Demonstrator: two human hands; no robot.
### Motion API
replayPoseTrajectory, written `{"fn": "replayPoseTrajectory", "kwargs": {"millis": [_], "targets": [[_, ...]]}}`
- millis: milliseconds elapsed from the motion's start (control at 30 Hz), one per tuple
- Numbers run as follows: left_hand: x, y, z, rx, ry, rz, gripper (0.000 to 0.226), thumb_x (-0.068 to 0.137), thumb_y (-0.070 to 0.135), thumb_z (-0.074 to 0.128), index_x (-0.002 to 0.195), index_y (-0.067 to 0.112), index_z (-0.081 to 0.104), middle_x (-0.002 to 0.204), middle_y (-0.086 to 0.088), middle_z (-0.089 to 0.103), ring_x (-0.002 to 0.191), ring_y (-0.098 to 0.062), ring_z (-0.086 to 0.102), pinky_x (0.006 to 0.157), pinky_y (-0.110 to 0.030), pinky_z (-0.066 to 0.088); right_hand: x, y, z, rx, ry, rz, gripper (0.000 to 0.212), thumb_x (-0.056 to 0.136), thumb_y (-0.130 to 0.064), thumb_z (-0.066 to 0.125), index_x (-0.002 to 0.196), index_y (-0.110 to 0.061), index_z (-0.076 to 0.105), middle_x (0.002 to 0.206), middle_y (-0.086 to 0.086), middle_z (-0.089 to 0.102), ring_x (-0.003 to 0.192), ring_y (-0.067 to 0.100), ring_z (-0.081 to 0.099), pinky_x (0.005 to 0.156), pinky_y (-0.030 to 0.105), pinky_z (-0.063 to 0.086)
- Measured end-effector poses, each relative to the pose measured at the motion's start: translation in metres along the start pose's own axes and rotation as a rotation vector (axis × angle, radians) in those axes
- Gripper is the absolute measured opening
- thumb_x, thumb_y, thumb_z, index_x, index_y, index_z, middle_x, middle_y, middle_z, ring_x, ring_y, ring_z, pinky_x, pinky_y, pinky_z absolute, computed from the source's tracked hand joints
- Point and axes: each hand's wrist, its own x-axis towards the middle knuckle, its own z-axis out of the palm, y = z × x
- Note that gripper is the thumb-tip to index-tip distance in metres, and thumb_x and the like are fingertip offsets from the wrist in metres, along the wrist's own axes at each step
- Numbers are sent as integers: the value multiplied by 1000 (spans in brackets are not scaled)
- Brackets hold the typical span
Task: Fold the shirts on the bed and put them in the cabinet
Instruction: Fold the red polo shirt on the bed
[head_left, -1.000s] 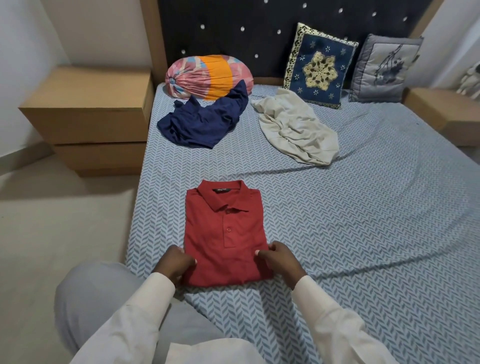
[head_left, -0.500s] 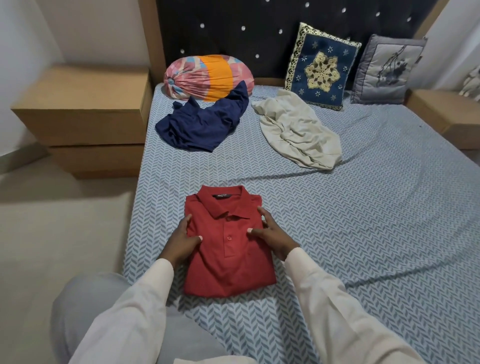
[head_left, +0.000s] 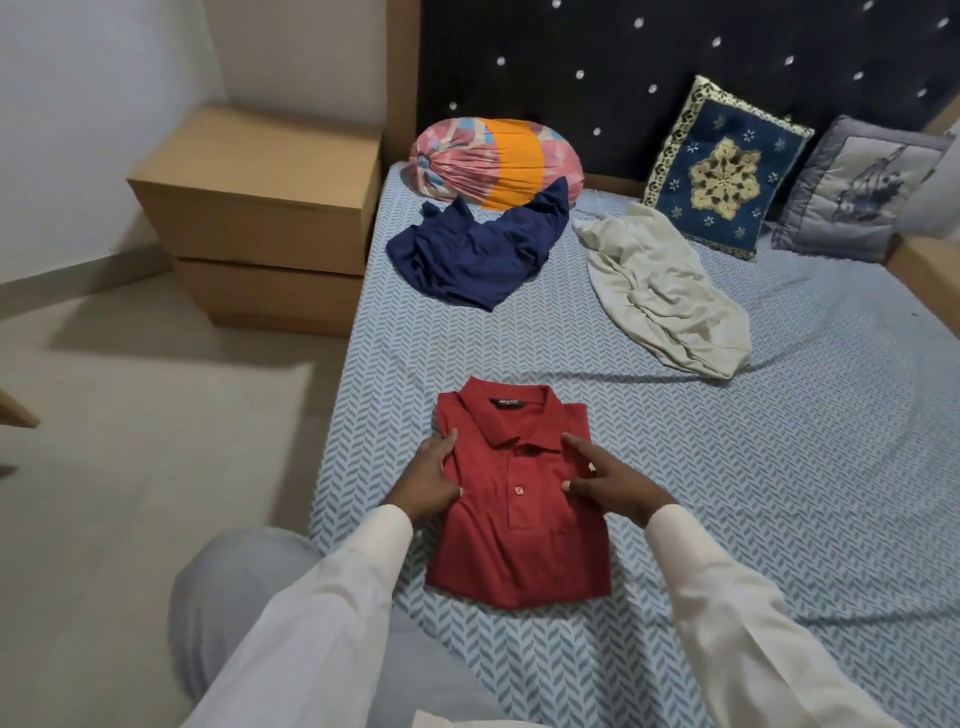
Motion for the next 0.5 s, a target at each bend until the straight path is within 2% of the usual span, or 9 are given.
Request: {"fn": "replayPoseTrajectory", "kwargs": {"millis": [67, 100, 167, 200, 267, 367, 500], "targets": [[0, 0, -6, -3, -9, 56, 92, 76, -7, 66, 154, 10, 21, 155, -11, 24, 145, -22, 25, 112, -16, 19, -5, -11, -1, -191, 33, -69, 82, 85, -11, 73, 151, -35, 33, 146, 2, 41, 119, 16, 51, 89, 21, 49], [-1, -3, -14, -19, -4, 79, 90, 76, -8, 64, 154, 9, 22, 155, -13, 25, 145, -23, 25, 115, -18, 18, -4, -21, 4, -293, 57, -106, 83, 84, -9, 74, 152, -31, 32, 144, 3, 42, 118, 16, 51, 92, 14, 44], [-1, -1, -24, -34, 9, 129, 88, 75, -9, 61, 153, 7, 24, 153, -16, 27, 145, -25, 26, 116, -19, 17, -12, -42, 4, -384, 125, -173, 83, 80, -4, 76, 150, -25, 36, 138, 5, 46, 112, 14, 51, 86, 1, 36], [-1, -4, -34, -45, 15, 154, 88, 75, -9, 62, 153, 7, 24, 152, -17, 27, 145, -26, 25, 117, -21, 16, -14, -56, 6, -383, 155, -192, 83, 79, -2, 77, 149, -23, 39, 136, 5, 47, 111, 13, 51, 84, -1, 35], [-4, -4, -51, -62, 26, 189, 90, 74, -7, 62, 154, 10, 23, 153, -15, 25, 146, -25, 22, 120, -25, 16, -19, -79, 9, -350, 197, -227, 81, 76, 2, 79, 147, -19, 44, 136, 3, 47, 109, 8, 53, 84, 0, 37], [-20, -7, -100, -68, 42, 201, 90, 77, -8, 60, 155, 10, 19, 153, -12, 22, 145, -20, 22, 110, -8, 12, -20, -129, 30, -292, 177, -249, 83, 75, 6, 78, 147, -18, 44, 138, 2, 43, 104, -8, 53, 81, 2, 41], [-66, -1, -172, -48, 90, 182, 94, 76, -6, 57, 157, 18, 15, 158, -10, 14, 148, -19, 19, 114, -16, 19, -28, -202, 67, -295, 120, -308, 87, 74, 8, 78, 148, -18, 41, 136, 4, 42, 114, 2, 52, 87, 3, 41]]}}
